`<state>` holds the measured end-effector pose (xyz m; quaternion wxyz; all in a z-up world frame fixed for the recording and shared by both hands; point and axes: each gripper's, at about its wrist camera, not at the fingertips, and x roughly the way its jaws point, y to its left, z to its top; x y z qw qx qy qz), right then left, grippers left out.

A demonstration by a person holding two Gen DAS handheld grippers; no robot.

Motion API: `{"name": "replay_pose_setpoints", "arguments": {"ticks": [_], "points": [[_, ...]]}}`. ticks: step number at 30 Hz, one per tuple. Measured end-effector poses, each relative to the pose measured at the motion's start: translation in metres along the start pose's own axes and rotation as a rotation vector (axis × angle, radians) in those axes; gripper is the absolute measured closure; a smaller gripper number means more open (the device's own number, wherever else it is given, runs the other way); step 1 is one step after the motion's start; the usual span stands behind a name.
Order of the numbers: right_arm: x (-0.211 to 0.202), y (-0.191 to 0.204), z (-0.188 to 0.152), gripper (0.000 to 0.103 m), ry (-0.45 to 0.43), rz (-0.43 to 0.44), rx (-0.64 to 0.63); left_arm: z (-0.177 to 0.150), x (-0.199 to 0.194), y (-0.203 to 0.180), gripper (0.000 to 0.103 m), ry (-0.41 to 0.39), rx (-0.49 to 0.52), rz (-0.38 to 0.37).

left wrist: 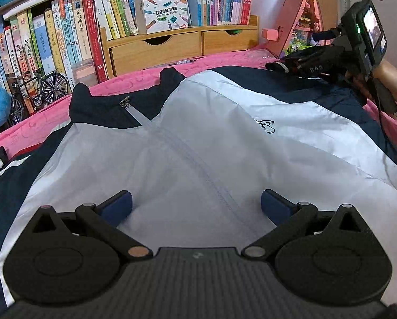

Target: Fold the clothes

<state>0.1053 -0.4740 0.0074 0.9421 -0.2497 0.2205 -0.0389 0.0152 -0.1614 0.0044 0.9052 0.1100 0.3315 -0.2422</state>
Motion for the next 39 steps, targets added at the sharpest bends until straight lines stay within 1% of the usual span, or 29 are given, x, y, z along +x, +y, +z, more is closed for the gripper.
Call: {"name": "replay_pose_setpoints", "arguments": {"ticks": [1,4,5,6,7,9,11,13,14,15,17,18,19,20,21,24,25,27,31,34,36,38,39], "points": [[0.000,0.004,0.001,0.000,0.000,-0.016,-0.023,0.000,0.000,0.000,0.000,0.000,-0.002,-0.001],[0.038,0.005,-0.003,0.001,0.124,0.013,-0.019,0.000,0.000,0.001,0.000,0.001,-0.007,0.000],[0.043,-0.002,-0.004,0.013,0.126,0.040,0.026,0.000,0.000,0.000,0.000,0.000,-0.007,0.002],[0.045,-0.010,-0.002,0.053,0.145,0.065,0.067,0.000,0.000,0.001,0.000,0.000,-0.007,0.002],[0.046,-0.017,-0.001,0.074,0.166,0.089,0.107,-0.001,0.000,0.001,0.000,0.001,-0.008,0.003],[0.032,-0.036,-0.001,0.074,0.123,0.024,0.158,-0.001,0.000,0.001,0.000,0.001,-0.009,0.005],[0.010,-0.069,-0.007,0.074,0.070,-0.076,0.202,-0.001,0.000,0.002,0.000,0.001,-0.010,0.006],[-0.010,-0.105,-0.016,0.072,0.058,-0.155,0.277,-0.001,0.000,0.003,0.000,0.001,-0.011,0.006],[-0.020,-0.128,-0.024,0.069,0.064,-0.187,0.343,-0.001,0.000,0.003,0.000,0.001,-0.012,0.007],[-0.027,-0.148,-0.034,0.066,0.083,-0.192,0.408,-0.001,0.000,0.002,0.000,0.001,-0.012,0.007],[-0.040,-0.183,-0.056,0.048,0.130,-0.201,0.526,0.000,0.000,0.002,0.000,0.001,-0.013,0.009],[-0.046,-0.190,-0.064,0.028,0.158,-0.238,0.544,-0.001,0.000,0.002,0.000,0.001,-0.013,0.011],[-0.053,-0.196,-0.072,0.013,0.185,-0.279,0.557,-0.001,0.000,0.002,0.000,0.001,-0.014,0.013],[-0.059,-0.202,-0.080,0.009,0.213,-0.320,0.569,-0.001,0.000,0.002,0.000,0.001,-0.015,0.015],[-0.068,-0.200,-0.085,0.006,0.212,-0.308,0.584,-0.001,0.000,0.002,0.000,0.000,-0.017,0.020],[-0.095,-0.190,-0.096,0.000,0.196,-0.248,0.628,-0.002,0.000,0.002,0.000,0.000,-0.033,0.046],[-0.104,-0.181,-0.095,0.000,0.171,-0.189,0.652,-0.001,0.000,0.003,0.000,0.000,-0.046,0.062],[-0.119,-0.152,-0.084,0.000,0.109,-0.035,0.680,-0.001,0.000,0.001,0.000,-0.001,-0.064,0.096],[-0.132,-0.066,-0.033,0.000,-0.015,0.350,0.611,-0.005,-0.006,-0.005,0.000,-0.003,-0.096,0.177],[-0.114,0.008,0.003,0.000,0.021,0.544,0.585,-0.013,-0.023,-0.010,0.000,0.011,-0.083,0.223],[-0.095,0.052,0.019,0.000,0.070,0.638,0.574,-0.021,-0.040,-0.011,0.000,0.016,-0.058,0.254],[-0.091,0.088,0.024,0.000,0.106,0.700,0.539,-0.033,-0.054,-0.003,0.000,-0.018,-0.019,0.304],[-0.088,0.099,0.025,0.000,0.115,0.692,0.506,-0.037,-0.067,0.005,0.000,-0.043,-0.002,0.350]]}}
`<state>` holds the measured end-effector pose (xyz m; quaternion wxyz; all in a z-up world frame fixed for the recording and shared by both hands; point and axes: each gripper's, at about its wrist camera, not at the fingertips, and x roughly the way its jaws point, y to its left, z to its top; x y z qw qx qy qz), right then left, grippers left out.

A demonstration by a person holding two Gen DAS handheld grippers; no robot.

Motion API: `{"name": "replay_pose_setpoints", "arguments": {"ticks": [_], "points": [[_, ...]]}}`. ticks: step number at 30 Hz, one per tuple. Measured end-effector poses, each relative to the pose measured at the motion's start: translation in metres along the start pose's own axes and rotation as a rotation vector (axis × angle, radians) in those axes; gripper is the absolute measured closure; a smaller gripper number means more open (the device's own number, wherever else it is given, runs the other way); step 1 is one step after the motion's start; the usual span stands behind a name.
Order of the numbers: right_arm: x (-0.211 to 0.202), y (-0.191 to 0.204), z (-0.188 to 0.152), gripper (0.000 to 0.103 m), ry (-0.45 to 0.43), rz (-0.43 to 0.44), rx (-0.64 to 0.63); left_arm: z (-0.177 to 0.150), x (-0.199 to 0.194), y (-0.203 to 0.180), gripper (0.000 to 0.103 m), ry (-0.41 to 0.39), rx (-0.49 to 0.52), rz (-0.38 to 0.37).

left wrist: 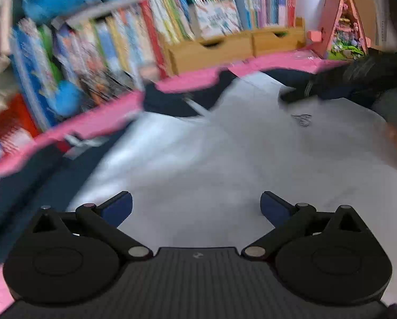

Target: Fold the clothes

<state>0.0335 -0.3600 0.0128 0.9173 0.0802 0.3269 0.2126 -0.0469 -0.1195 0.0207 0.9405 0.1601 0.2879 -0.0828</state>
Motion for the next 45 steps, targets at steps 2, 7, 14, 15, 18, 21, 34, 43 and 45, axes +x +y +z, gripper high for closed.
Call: {"name": "replay_pose_setpoints", "arguments": {"ticks": [2,7,14,15,18,21,34,43,45], "points": [[0.018,0.010,-0.008,0.000,0.028,-0.037,-0.059,-0.004,-0.017,0.026,0.000,-0.048,0.015,0.123],[0.041,0.031,-0.012,0.000,0.070,-0.124,-0.208,0.003,0.047,0.080,0.000,0.065,0.006,0.369],[0.043,0.030,-0.015,0.000,0.080,-0.151,-0.225,0.011,0.134,0.151,0.015,0.230,-0.022,0.559],[0.043,0.030,-0.015,0.000,0.080,-0.152,-0.225,0.014,0.129,0.171,0.015,0.233,-0.038,0.615],[0.043,0.030,-0.016,0.000,0.080,-0.153,-0.226,0.025,0.094,0.245,0.015,0.225,-0.182,0.803],[0.044,0.030,-0.016,0.000,0.080,-0.153,-0.226,0.023,0.045,0.313,0.015,0.202,-0.395,0.931],[0.043,0.031,-0.015,0.000,0.081,-0.156,-0.227,-0.005,0.036,0.279,0.003,0.347,-0.218,0.909],[0.043,0.031,-0.015,0.000,0.081,-0.157,-0.227,0.004,0.031,0.222,0.000,0.211,-0.073,0.309],[0.043,0.031,-0.015,0.000,0.081,-0.157,-0.227,-0.008,0.055,0.225,0.006,0.284,-0.142,0.257]]}}
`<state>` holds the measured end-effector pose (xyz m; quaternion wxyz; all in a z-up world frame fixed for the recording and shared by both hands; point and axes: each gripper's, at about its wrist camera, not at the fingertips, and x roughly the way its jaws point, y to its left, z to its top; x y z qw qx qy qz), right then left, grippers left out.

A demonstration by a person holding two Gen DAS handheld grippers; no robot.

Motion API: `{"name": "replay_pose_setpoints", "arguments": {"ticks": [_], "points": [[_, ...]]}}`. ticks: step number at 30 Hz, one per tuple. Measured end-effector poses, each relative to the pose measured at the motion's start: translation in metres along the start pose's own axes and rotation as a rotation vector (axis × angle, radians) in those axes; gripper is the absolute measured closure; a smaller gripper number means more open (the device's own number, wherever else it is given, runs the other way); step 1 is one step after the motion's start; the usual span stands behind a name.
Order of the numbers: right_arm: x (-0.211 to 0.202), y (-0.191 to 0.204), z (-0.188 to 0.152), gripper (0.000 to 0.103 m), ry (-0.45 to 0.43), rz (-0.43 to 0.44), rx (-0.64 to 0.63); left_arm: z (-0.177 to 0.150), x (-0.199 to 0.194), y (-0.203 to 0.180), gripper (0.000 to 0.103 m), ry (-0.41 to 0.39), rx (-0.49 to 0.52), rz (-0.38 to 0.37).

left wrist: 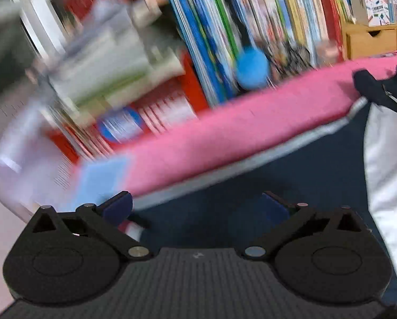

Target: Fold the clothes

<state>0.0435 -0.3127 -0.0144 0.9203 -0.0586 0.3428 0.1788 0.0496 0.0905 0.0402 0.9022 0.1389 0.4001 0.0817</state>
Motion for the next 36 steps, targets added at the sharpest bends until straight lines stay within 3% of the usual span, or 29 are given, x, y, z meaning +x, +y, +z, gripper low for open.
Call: {"name": "replay_pose_setpoints", "arguments": {"ticks": [2,3,6,7,9,10,12,15,17,22,24,26,27,28,30,33,36], "points": [[0.000,0.000,0.000,0.000,0.000,0.000,0.000,-0.008,0.025,-0.001,0.016,0.075,-0.045,0.003],[0.000,0.000,0.000,0.000,0.000,0.000,0.000,-0.013,0.036,0.005,0.015,0.088,-0.087,0.007],[0.000,0.000,0.000,0.000,0.000,0.000,0.000,-0.010,0.059,0.041,0.018,0.135,-0.194,0.110],[0.000,0.000,0.000,0.000,0.000,0.000,0.000,-0.008,0.066,0.053,0.025,0.151,-0.230,0.147],[0.000,0.000,0.000,0.000,-0.001,0.000,-0.001,0.008,0.080,0.081,0.045,0.236,-0.242,0.448],[0.000,0.000,-0.001,0.000,-0.001,0.000,-0.001,0.016,0.078,0.093,0.045,0.237,-0.262,0.538],[0.000,0.000,-0.001,0.000,-0.001,0.000,-0.001,0.027,0.055,0.108,0.044,0.150,-0.322,0.655],[0.000,0.000,-0.001,0.000,-0.001,0.000,-0.001,0.037,0.026,0.116,0.025,0.039,-0.366,0.796],[0.000,-0.001,-0.001,0.000,-0.001,0.001,-0.001,0.035,0.015,0.106,0.025,-0.013,-0.333,0.763],[0.000,-0.001,-0.001,0.000,-0.001,0.001,-0.002,0.026,0.008,0.049,0.024,-0.040,-0.239,0.489],[0.000,-0.001,-0.001,0.000,-0.001,0.001,-0.001,0.024,0.006,0.016,0.023,-0.053,-0.180,0.334],[0.000,-0.001,-0.001,0.000,-0.001,0.001,-0.001,0.021,0.007,-0.017,0.013,-0.058,-0.110,0.145],[0.000,-0.001,-0.001,0.000,-0.001,0.001,-0.001,0.017,0.009,-0.034,0.008,-0.042,-0.066,0.094],[0.000,-0.001,-0.001,0.000,-0.001,0.001,-0.001,0.012,0.014,-0.048,0.007,-0.022,-0.017,0.093],[0.000,-0.001,-0.001,0.000,-0.001,0.001,0.000,0.004,0.033,-0.059,0.007,0.033,0.062,0.179],[0.000,-0.001,-0.001,0.000,0.000,0.001,0.000,0.000,0.059,-0.017,0.007,0.103,-0.005,0.305],[0.000,-0.001,0.000,0.000,-0.001,0.002,0.000,0.002,0.095,0.056,0.021,0.304,-0.132,0.565]]}}
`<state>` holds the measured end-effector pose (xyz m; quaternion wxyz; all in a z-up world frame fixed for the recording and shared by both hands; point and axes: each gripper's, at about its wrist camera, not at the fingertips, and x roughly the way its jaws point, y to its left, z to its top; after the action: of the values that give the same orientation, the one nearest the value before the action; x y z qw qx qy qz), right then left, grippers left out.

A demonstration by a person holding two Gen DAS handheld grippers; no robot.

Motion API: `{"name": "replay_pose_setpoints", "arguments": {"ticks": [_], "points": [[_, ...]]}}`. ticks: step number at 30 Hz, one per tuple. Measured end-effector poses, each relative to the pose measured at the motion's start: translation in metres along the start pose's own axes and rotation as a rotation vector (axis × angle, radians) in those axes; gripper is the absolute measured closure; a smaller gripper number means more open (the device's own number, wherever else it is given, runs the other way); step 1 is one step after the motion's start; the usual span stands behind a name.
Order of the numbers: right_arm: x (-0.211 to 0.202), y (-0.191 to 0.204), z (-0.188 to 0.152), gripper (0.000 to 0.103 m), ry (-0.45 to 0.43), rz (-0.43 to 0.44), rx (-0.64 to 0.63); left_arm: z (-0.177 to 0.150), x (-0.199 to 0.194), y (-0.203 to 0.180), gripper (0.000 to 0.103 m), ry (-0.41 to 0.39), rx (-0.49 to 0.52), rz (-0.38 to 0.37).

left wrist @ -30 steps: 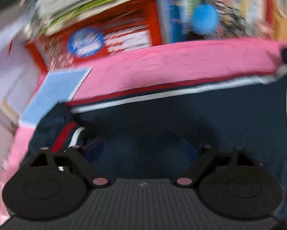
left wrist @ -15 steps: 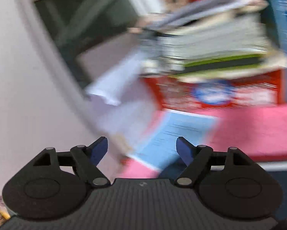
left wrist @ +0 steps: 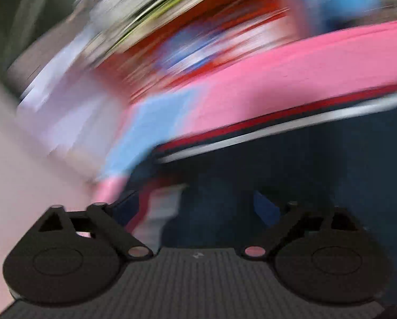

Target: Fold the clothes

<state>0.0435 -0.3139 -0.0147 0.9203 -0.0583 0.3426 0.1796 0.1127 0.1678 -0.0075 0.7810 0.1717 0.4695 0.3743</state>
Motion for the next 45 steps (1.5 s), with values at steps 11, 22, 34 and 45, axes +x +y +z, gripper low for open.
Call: {"name": "replay_pose_setpoints", "arguments": {"ticks": [11,22,34,45], "points": [[0.000,0.000,0.000,0.000,-0.001,-0.001,0.000,0.019,-0.058,0.048,0.014,-0.271,-0.135,0.273],[0.000,0.000,0.000,0.000,-0.002,-0.002,0.002,0.002,-0.037,0.010,0.016,-0.108,0.048,-0.296],[-0.001,0.000,0.000,0.000,-0.001,-0.002,0.001,0.020,0.005,0.031,0.021,-0.273,0.309,0.692],[-0.001,0.000,0.000,0.000,-0.002,0.001,0.002,-0.010,-0.121,-0.015,0.004,-0.467,0.201,0.051]]}}
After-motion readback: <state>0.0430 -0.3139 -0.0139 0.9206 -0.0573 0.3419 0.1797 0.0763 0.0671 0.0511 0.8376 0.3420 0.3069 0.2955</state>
